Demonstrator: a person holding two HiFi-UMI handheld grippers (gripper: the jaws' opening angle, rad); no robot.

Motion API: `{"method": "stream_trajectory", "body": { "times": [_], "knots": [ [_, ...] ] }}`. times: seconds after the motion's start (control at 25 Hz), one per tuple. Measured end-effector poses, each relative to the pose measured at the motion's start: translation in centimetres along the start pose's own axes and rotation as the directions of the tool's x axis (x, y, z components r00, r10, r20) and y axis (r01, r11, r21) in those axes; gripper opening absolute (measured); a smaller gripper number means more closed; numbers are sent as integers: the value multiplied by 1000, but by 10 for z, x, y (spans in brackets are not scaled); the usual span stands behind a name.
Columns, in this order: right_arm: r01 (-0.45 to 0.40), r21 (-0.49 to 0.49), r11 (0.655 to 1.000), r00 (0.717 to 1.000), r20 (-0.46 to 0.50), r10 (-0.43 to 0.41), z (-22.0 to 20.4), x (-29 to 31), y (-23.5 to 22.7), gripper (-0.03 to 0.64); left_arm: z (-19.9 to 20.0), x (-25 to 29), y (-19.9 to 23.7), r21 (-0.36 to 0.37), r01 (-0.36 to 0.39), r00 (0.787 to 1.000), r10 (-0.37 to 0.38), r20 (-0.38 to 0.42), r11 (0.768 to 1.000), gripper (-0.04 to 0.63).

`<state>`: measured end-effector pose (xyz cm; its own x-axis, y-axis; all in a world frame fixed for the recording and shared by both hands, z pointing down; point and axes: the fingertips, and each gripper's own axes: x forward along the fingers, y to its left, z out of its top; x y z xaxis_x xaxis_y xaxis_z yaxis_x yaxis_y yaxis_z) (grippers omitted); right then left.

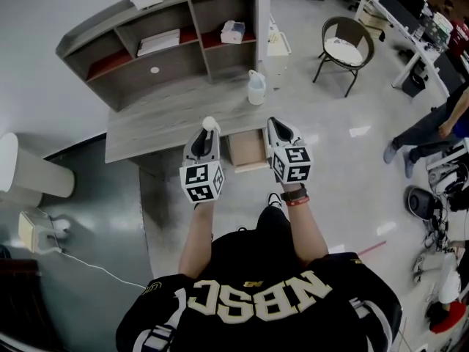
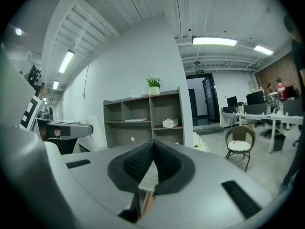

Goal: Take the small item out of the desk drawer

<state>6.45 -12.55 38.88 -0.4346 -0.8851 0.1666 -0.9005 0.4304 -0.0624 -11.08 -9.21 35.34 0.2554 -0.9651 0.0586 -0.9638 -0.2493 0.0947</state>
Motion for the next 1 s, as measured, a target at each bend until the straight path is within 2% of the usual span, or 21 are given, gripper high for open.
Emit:
{"method": "stream_trajectory", "body": {
  "times": [0.32,1.0],
  "knots": [
    [42,-2,999,999,14,-42,3,-10,-13,6,2,-3,-6,-9,-11,1000,11,22,1000,92],
    [27,-13,1000,999,26,-27,4,-17,-16,6,-8,-1,-17,-14,-15,1000,15,9,1000,92]
  ]
}}
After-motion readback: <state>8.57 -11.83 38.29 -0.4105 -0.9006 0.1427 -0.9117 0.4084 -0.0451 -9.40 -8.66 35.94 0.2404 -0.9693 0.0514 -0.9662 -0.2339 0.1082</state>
